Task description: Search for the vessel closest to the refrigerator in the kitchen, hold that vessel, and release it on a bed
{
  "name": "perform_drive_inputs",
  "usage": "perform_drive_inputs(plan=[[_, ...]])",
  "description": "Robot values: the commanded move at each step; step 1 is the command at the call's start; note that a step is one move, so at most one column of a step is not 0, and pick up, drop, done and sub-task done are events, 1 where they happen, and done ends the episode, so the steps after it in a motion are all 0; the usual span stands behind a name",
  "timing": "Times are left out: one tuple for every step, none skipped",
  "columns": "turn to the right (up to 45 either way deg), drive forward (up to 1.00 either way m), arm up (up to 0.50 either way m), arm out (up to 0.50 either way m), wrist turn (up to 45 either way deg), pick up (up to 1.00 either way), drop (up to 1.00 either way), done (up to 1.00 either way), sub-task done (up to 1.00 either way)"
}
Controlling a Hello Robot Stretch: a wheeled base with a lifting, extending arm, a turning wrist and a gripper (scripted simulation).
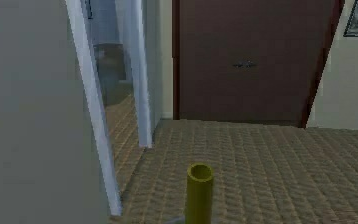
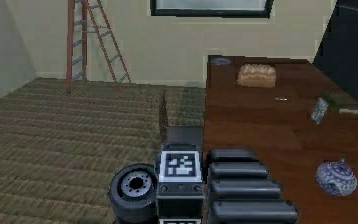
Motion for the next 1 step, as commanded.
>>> perform_drive_inputs(plan=[[0.0, 1.00, 0.00, 0.00, 0.0, 0.00, 0.00, 0.00, 0.00]])
